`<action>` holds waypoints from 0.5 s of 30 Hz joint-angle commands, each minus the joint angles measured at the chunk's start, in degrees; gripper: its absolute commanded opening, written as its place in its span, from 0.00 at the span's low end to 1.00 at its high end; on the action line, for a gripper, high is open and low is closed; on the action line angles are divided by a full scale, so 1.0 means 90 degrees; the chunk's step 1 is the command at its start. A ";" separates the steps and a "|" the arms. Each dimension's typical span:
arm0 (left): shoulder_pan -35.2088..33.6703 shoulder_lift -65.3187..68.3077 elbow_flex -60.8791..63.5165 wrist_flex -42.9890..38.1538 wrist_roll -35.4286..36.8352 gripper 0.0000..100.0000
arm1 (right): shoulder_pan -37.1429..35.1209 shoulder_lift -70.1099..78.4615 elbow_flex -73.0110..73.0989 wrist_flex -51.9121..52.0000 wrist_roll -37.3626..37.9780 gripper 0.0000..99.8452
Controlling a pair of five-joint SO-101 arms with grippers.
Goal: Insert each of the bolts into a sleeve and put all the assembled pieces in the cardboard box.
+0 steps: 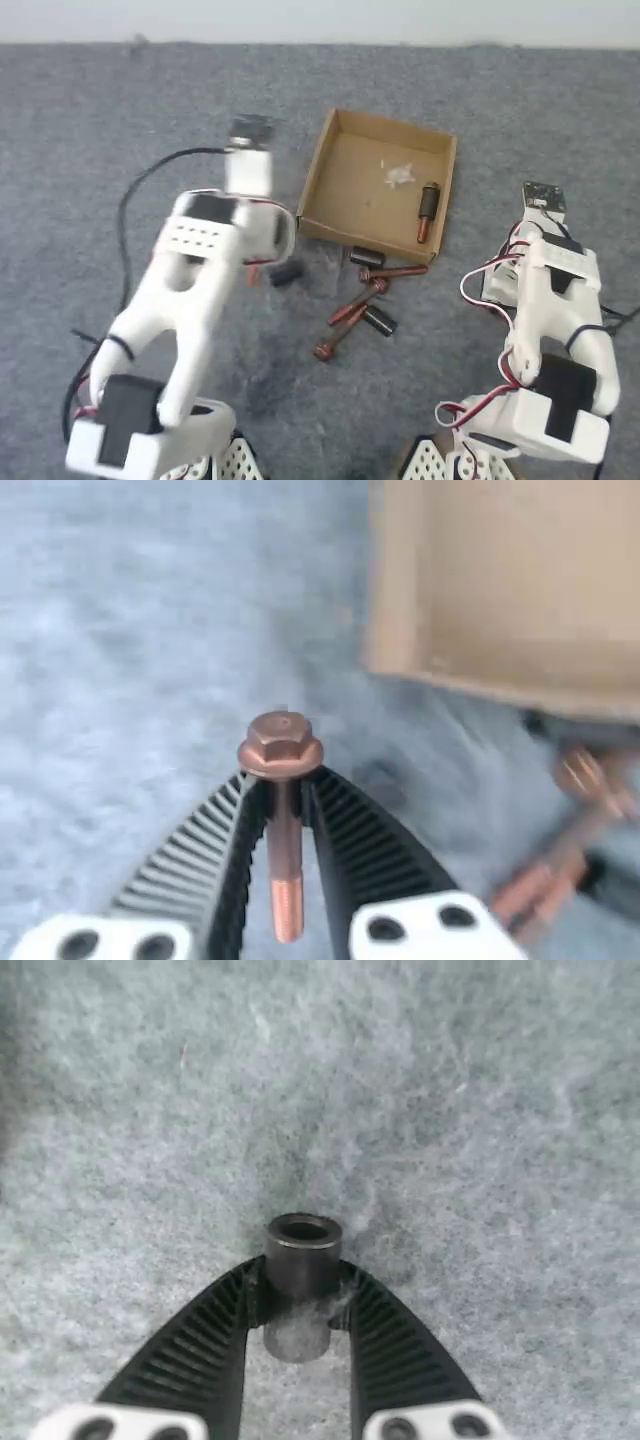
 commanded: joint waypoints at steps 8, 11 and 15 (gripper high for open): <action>-0.1084 -0.0371 0.0972 -0.2842 0.1641 0.01 | -0.0054 -0.0034 -0.0332 0.0024 0.0147 0.01; -0.1055 -0.0361 0.1060 -0.3233 0.1846 0.01 | -0.0230 -0.0034 -0.0332 -0.0015 0.0137 0.01; -0.1055 -0.0352 0.1265 -0.3761 0.1827 0.01 | -0.0611 -0.0093 -0.0332 0.0034 0.0127 0.01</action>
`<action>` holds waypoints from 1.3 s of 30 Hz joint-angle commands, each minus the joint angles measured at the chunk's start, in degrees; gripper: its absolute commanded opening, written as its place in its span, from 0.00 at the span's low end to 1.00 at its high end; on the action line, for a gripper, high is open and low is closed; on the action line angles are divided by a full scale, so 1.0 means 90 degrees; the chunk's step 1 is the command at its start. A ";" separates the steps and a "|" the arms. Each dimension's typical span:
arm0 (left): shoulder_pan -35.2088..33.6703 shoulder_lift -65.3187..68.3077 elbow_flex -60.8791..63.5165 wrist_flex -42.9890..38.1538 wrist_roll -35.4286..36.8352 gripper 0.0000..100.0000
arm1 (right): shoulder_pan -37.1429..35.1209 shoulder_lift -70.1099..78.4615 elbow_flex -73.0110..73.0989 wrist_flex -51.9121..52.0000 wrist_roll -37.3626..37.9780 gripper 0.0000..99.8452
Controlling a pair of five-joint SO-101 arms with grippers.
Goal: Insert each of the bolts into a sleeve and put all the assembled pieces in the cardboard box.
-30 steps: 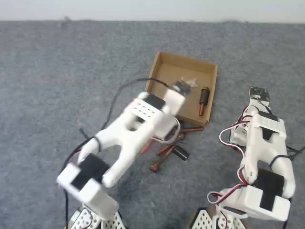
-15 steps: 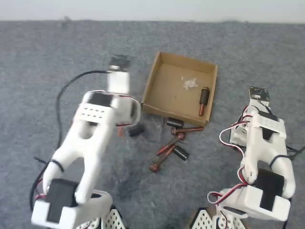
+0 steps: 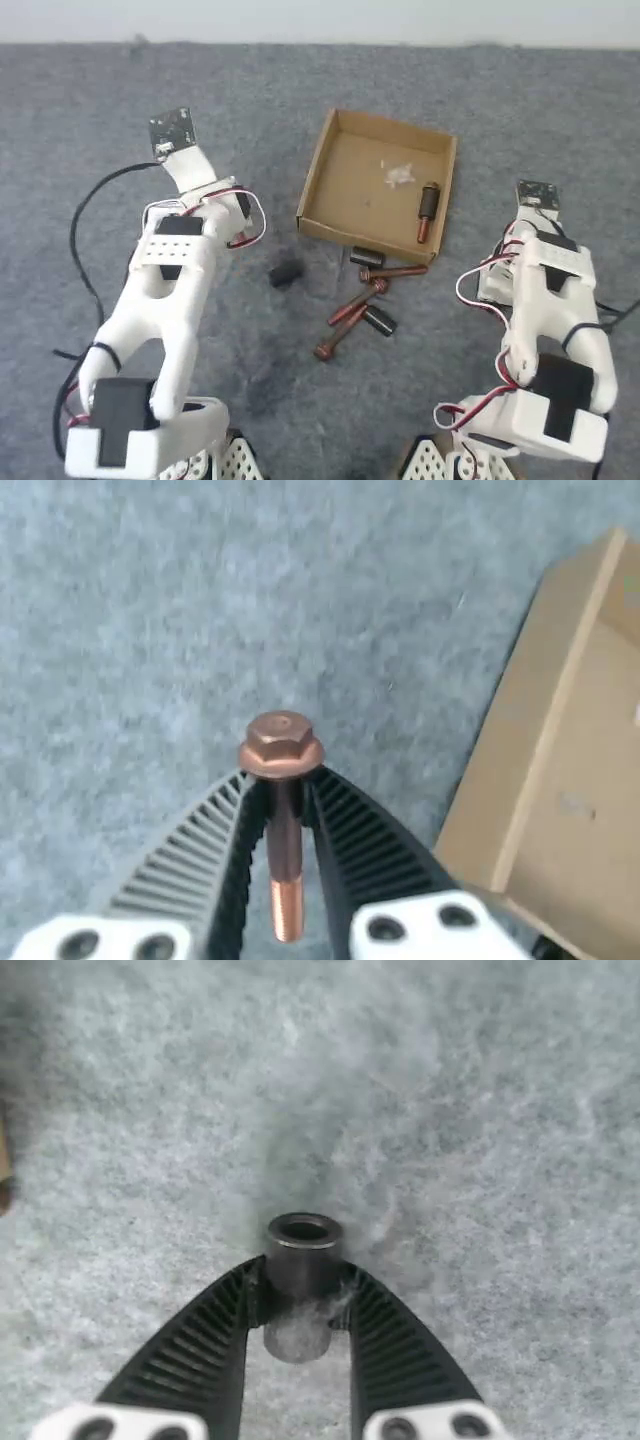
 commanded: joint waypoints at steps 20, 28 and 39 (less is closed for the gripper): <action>-0.0010 0.0957 -0.0347 -0.1211 0.0068 0.01 | -0.0835 -0.1070 -0.1104 -0.2310 0.0137 0.01; 0.0000 0.0957 -0.0347 -0.1211 0.0068 0.01 | -0.1236 -0.1050 -0.1084 -0.4752 0.0098 0.01; 0.0000 0.0957 -0.0386 -0.1211 0.0068 0.01 | -0.1734 0.0855 -0.1094 -0.8884 0.0098 0.01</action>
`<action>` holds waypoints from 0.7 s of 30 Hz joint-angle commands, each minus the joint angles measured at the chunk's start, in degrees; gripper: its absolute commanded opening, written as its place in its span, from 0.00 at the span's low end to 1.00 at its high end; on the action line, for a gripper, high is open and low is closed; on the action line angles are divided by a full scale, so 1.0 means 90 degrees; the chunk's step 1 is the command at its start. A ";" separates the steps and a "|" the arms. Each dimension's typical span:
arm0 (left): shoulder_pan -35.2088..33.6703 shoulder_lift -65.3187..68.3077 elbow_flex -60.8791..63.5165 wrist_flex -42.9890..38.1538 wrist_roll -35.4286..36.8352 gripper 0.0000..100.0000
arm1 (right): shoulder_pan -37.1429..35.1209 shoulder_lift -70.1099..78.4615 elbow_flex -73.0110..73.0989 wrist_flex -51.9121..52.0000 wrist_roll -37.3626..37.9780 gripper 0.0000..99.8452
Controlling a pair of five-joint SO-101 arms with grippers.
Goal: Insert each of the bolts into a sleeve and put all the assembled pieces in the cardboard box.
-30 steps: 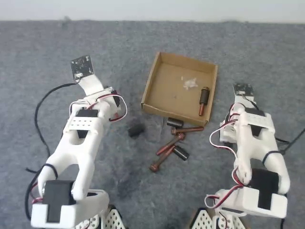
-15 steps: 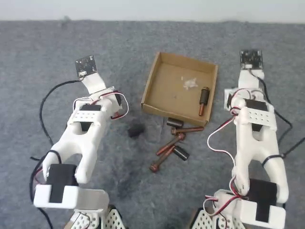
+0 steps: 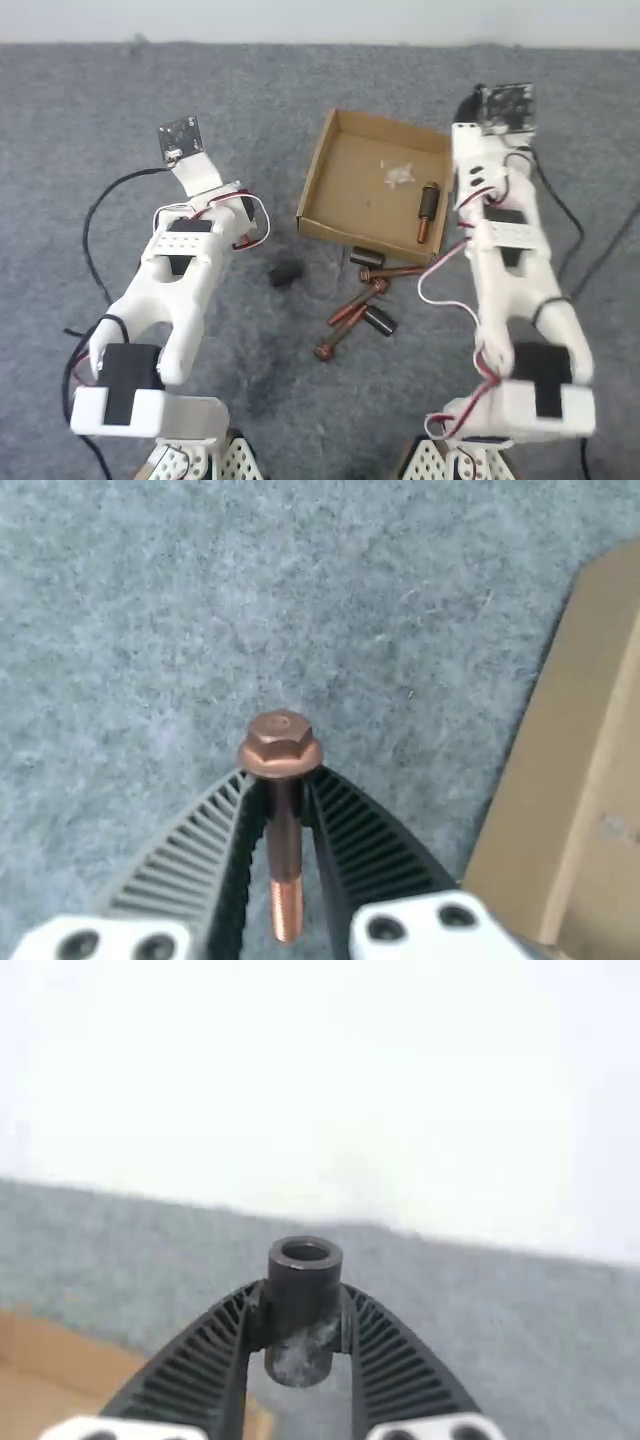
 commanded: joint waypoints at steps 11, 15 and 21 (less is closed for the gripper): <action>0.0029 -0.0078 -0.0405 -0.0166 0.0049 0.01 | -0.0308 0.1871 0.0381 -0.3941 0.0068 0.01; 0.0029 -0.0078 -0.0405 -0.0166 0.0049 0.01 | -0.0601 0.2144 0.1182 -0.5250 0.0049 0.01; 0.0029 -0.0078 -0.0405 -0.0166 0.0049 0.01 | -0.1099 0.2203 0.2452 -0.6745 0.0039 0.01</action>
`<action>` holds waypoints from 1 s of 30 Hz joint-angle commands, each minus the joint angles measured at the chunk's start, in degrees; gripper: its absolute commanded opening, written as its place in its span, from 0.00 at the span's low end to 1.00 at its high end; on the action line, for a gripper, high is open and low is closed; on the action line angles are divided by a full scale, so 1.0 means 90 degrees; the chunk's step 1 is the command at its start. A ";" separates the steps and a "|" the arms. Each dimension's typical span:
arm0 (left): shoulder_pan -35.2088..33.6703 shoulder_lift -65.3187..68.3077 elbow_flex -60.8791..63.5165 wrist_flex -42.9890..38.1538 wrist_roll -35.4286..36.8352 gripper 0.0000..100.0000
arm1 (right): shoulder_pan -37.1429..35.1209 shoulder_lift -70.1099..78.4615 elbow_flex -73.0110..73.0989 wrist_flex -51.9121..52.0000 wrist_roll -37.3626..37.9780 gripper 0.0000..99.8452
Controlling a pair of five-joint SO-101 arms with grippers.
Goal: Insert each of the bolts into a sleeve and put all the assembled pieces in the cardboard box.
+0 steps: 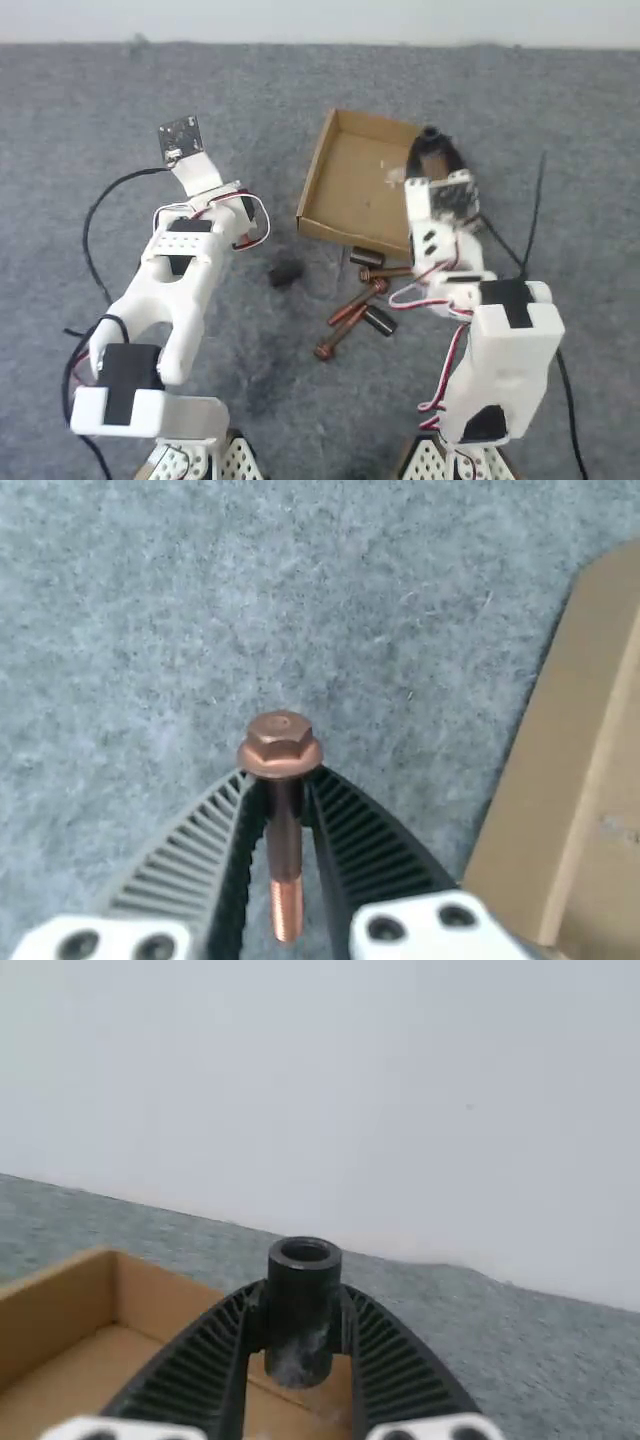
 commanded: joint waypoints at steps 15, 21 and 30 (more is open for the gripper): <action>0.0039 -0.0078 -0.0396 -0.0147 0.0049 0.01 | -0.1372 -0.0171 0.2325 -0.2554 -0.0781 0.01; 0.0039 -0.0078 -0.0396 -0.0147 0.0049 0.01 | -0.1724 -0.0171 0.2559 -0.2554 -0.1309 0.01; 0.0039 -0.0078 -0.0396 -0.0147 0.0049 0.01 | -0.2457 -0.0171 0.3077 -0.2545 -0.1319 0.01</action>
